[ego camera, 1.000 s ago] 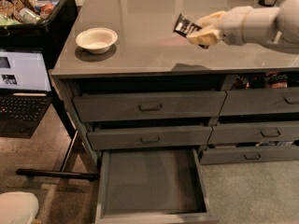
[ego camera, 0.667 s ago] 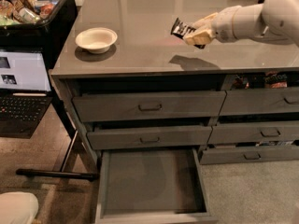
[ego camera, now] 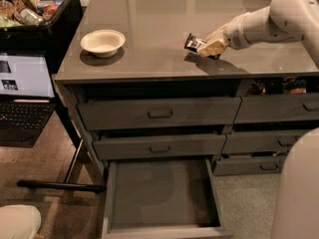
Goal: Pick rxbar chocolate from bottom drawer and place on counter
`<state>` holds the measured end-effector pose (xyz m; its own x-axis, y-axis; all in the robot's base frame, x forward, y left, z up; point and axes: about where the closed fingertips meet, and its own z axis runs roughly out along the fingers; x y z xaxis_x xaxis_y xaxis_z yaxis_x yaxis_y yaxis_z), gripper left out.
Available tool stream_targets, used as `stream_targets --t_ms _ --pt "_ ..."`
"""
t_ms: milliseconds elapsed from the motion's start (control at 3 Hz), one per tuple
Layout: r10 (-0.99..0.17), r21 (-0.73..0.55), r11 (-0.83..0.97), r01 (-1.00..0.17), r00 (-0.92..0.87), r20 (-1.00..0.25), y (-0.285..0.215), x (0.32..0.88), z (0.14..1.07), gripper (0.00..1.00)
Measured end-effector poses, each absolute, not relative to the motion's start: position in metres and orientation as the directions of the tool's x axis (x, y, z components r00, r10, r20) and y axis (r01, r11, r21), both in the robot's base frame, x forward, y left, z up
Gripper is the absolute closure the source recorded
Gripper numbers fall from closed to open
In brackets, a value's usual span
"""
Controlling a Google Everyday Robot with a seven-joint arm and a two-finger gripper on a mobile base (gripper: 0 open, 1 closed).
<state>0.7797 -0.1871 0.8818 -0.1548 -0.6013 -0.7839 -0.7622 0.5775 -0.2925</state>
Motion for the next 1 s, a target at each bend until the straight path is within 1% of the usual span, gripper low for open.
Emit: stream_targets --t_ms 667,1000 --pt "-0.612 -0.276 0.567 -0.776 -0.172 -0.772 -0.1913 0.781 0.8747 0.13" --pt "-0.612 -0.276 0.567 -0.776 -0.172 -0.772 -0.1913 0.781 0.8747 0.0"
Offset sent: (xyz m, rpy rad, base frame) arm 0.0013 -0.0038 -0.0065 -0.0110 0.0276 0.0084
